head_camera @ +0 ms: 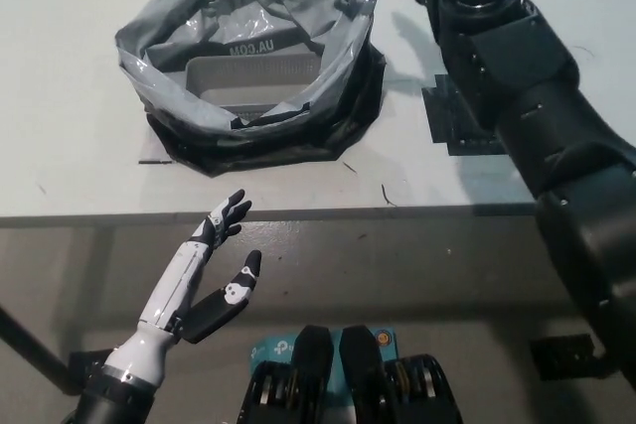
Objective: Use the right hand to pick up a small rectangular container and put it into a plastic bag and lift the bag
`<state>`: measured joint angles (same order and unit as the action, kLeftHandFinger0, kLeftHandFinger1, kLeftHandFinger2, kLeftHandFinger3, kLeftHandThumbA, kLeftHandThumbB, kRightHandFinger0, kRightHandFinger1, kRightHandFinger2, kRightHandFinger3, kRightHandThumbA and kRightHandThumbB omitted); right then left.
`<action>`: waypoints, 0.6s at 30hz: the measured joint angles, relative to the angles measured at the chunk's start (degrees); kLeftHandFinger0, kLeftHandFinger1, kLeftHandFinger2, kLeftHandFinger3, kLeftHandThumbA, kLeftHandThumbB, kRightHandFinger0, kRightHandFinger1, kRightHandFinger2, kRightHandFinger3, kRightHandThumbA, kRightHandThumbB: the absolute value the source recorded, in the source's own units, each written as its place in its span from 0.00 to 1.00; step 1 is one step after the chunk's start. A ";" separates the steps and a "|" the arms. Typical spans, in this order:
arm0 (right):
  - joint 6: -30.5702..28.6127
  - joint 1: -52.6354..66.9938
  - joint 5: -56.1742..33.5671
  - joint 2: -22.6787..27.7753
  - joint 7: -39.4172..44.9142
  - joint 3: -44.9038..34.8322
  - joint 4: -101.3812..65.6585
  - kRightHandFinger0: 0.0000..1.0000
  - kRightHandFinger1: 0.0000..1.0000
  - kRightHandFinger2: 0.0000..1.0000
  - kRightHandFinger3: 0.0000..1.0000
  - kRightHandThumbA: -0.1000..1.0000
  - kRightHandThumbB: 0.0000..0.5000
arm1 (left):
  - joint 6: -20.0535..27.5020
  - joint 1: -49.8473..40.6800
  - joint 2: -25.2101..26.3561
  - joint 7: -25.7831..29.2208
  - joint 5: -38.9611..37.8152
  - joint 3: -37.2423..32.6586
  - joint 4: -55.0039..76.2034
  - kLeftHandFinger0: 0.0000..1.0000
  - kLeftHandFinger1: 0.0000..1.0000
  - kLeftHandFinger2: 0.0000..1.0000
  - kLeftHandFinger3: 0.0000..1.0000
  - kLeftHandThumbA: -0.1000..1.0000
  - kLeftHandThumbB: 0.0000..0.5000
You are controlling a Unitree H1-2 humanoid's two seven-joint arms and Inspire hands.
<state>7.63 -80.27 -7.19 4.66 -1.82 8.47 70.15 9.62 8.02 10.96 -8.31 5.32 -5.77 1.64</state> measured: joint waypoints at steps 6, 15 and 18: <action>2.61 0.47 2.93 3.50 0.53 2.08 -9.89 1.00 1.00 1.00 1.00 1.00 0.82 | 0.00 0.03 -0.02 0.00 0.00 -0.14 -0.21 1.00 1.00 1.00 1.00 0.57 0.42; 4.28 7.98 3.83 8.14 0.53 1.41 -28.60 1.00 1.00 1.00 1.00 1.00 0.68 | -0.43 2.25 -0.01 0.02 0.01 0.02 -1.99 1.00 1.00 1.00 1.00 0.73 0.32; 4.67 11.95 3.84 9.12 0.54 1.18 -33.17 1.00 1.00 1.00 1.00 1.00 0.63 | -0.67 3.32 -0.01 0.02 0.01 0.08 -2.50 1.00 1.00 1.00 1.00 0.87 0.35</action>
<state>12.30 -68.31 -3.35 13.78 -1.28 9.65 36.99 8.94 11.34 10.95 -8.29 5.33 -5.69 -0.85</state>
